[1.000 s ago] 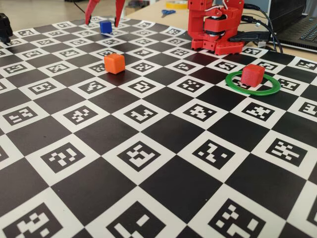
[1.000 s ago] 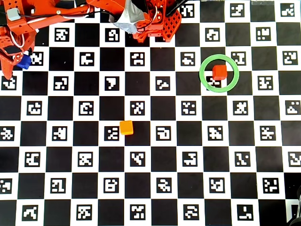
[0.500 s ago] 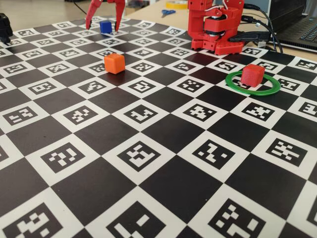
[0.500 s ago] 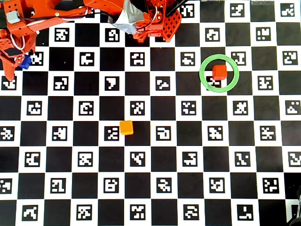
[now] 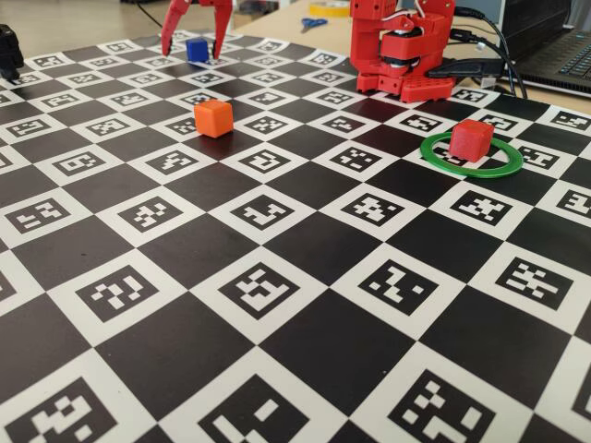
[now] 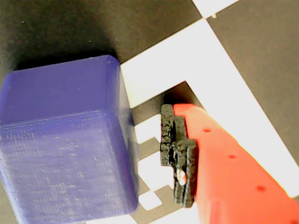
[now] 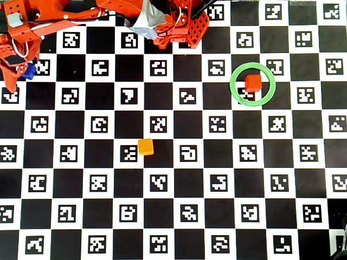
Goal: Grab the red cube then put it in the green circle then put the blue cube on top and finally the orange cube on top
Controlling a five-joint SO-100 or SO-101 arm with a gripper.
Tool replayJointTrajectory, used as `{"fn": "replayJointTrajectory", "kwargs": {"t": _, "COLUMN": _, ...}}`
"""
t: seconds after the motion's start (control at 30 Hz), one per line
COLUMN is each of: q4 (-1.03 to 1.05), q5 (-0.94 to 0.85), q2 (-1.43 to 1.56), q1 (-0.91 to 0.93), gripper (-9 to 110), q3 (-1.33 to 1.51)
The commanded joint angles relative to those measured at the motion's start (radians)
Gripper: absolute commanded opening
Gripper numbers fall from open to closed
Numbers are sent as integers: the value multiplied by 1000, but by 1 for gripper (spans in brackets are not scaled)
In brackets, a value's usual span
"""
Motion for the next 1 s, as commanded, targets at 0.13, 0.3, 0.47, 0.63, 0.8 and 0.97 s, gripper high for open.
{"fn": "replayJointTrajectory", "kwargs": {"t": 0.13, "q4": -15, "q5": 3, "q2": 32, "q1": 15, "gripper": 28, "q3": -81}}
{"fn": "replayJointTrajectory", "kwargs": {"t": 0.3, "q4": -8, "q5": 9, "q2": 32, "q1": 15, "gripper": 19, "q3": -94}}
{"fn": "replayJointTrajectory", "kwargs": {"t": 0.47, "q4": 25, "q5": 18, "q2": 35, "q1": 15, "gripper": 12, "q3": -107}}
{"fn": "replayJointTrajectory", "kwargs": {"t": 0.63, "q4": 86, "q5": 31, "q2": 61, "q1": 9, "gripper": 10, "q3": -127}}
{"fn": "replayJointTrajectory", "kwargs": {"t": 0.8, "q4": 158, "q5": 55, "q2": 133, "q1": -3, "gripper": 9, "q3": -126}}
{"fn": "replayJointTrajectory", "kwargs": {"t": 0.97, "q4": 198, "q5": 112, "q2": 265, "q1": -48, "gripper": 8, "q3": -71}}
